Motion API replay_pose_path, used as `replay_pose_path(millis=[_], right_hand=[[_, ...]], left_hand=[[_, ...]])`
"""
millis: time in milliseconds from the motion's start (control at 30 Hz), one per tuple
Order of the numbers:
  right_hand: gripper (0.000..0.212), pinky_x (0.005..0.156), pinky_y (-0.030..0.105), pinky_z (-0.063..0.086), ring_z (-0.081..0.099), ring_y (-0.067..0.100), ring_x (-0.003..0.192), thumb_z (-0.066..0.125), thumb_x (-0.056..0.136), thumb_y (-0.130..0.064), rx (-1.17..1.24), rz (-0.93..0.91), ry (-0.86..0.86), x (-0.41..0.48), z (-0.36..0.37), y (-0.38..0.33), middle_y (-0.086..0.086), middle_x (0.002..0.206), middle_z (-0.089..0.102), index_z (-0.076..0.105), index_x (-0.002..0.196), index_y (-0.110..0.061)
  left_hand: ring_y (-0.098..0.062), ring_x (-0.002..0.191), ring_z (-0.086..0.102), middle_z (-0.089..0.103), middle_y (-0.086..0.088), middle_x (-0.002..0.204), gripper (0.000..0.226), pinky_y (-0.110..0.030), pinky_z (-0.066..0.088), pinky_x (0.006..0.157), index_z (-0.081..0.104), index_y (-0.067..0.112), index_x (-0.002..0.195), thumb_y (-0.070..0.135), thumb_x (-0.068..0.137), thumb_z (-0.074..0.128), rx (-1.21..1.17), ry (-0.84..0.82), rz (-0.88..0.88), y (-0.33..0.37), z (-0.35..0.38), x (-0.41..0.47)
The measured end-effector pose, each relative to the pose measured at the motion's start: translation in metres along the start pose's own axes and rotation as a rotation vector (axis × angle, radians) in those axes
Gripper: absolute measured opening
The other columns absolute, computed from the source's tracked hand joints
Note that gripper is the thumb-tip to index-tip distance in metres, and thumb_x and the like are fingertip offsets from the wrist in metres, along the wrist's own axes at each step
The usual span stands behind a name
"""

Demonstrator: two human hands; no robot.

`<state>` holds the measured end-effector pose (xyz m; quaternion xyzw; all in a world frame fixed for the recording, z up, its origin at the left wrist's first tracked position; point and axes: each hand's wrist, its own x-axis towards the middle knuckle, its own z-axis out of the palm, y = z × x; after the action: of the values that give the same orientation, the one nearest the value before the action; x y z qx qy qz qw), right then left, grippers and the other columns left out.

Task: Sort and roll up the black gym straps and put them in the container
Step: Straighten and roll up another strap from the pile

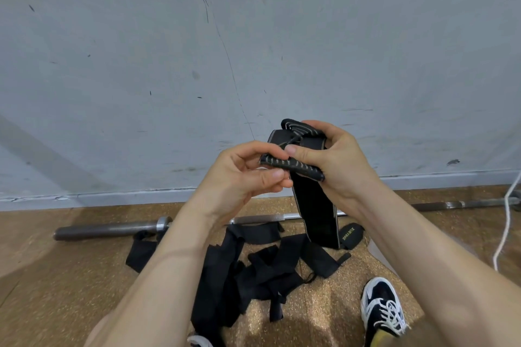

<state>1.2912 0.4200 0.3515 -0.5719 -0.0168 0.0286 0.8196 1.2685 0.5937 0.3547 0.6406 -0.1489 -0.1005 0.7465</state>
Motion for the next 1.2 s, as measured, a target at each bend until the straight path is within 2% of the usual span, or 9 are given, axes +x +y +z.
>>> replay_pose_path(millis=[133,300,400,500,633,733,833,1067,1200], right_hand=[[0.051,0.071,0.033,0.06,0.072,0.02,0.079,0.075,0.077,0.006,0.02,0.019,-0.014,-0.002,0.002,0.001,0.007,0.092,0.073,0.058,0.124,-0.008],[0.051,0.07,0.031,0.061,0.073,0.019,0.08,0.075,0.077,0.005,0.048,0.028,-0.025,-0.005,0.002,0.002,0.003,0.088,0.074,0.058,0.124,-0.006],[0.052,0.072,0.035,0.061,0.073,0.022,0.082,0.076,0.076,0.007,0.034,0.028,-0.007,-0.006,0.004,0.004,0.007,0.092,0.074,0.059,0.124,-0.007],[0.054,0.08,0.043,0.061,0.073,0.026,0.088,0.077,0.074,0.009,0.011,0.007,0.032,-0.006,0.004,0.007,0.008,0.096,0.074,0.06,0.122,-0.009],[0.054,0.084,0.032,0.058,0.071,0.018,0.097,0.083,0.072,0.003,-0.224,-0.11,0.081,-0.005,0.001,0.005,0.004,0.106,0.072,0.062,0.118,-0.019],[0.053,0.086,0.031,0.058,0.069,0.016,0.099,0.084,0.073,-0.002,-0.312,-0.167,0.099,-0.004,0.001,0.003,0.002,0.109,0.07,0.063,0.119,-0.019],[0.051,0.085,0.031,0.059,0.07,0.015,0.096,0.083,0.074,-0.001,-0.296,-0.167,0.12,-0.003,0.001,0.002,0.002,0.106,0.071,0.064,0.118,-0.017],[0.05,0.084,0.041,0.06,0.072,0.028,0.097,0.084,0.071,-0.001,-0.107,-0.023,0.158,0.0,-0.001,0.003,0.012,0.105,0.073,0.066,0.117,-0.011],[0.048,0.069,0.032,0.061,0.073,0.022,0.081,0.082,0.072,0.001,-0.026,0.044,0.136,-0.003,-0.001,0.001,0.014,0.099,0.073,0.064,0.116,-0.006]], left_hand=[[-0.013,0.049,0.05,0.066,-0.004,0.066,0.023,-0.019,0.045,0.05,0.079,0.028,0.083,0.008,0.074,0.07,0.02,0.02,0.02,-0.001,0.001,0.003],[-0.01,0.042,0.042,0.063,-0.003,0.064,0.023,-0.018,0.038,0.046,0.078,0.031,0.088,0.015,0.072,0.078,0.034,-0.08,0.02,0.0,0.002,0.002],[-0.01,0.046,0.044,0.062,-0.001,0.062,0.019,-0.018,0.037,0.048,0.078,0.031,0.082,0.015,0.072,0.079,0.047,-0.045,0.011,-0.002,0.001,0.004],[-0.007,0.056,0.048,0.06,0.007,0.063,0.018,-0.02,0.036,0.057,0.078,0.032,0.078,0.031,0.062,0.084,0.069,-0.014,0.017,-0.006,0.0,0.005],[-0.007,0.07,0.054,0.064,0.01,0.075,0.011,-0.022,0.043,0.065,0.077,0.032,0.079,0.037,0.069,0.075,0.166,0.051,-0.009,-0.01,0.001,0.008],[-0.011,0.085,0.065,0.074,-0.001,0.089,0.013,-0.022,0.048,0.068,0.074,0.02,0.087,0.031,0.081,0.077,0.195,0.118,-0.029,-0.011,0.009,0.009],[-0.01,0.076,0.069,0.076,-0.004,0.084,0.01,-0.02,0.049,0.062,0.073,0.012,0.089,0.019,0.084,0.073,0.179,0.24,-0.002,-0.012,0.018,0.01],[-0.019,0.078,0.072,0.074,-0.003,0.081,0.008,-0.024,0.053,0.06,0.068,0.013,0.082,0.011,0.084,0.074,0.114,0.36,0.026,-0.014,0.029,0.011],[-0.012,0.068,0.064,0.065,0.003,0.071,0.018,-0.024,0.05,0.058,0.062,0.015,0.074,0.008,0.085,0.074,0.177,0.375,0.002,-0.015,0.03,0.013]])
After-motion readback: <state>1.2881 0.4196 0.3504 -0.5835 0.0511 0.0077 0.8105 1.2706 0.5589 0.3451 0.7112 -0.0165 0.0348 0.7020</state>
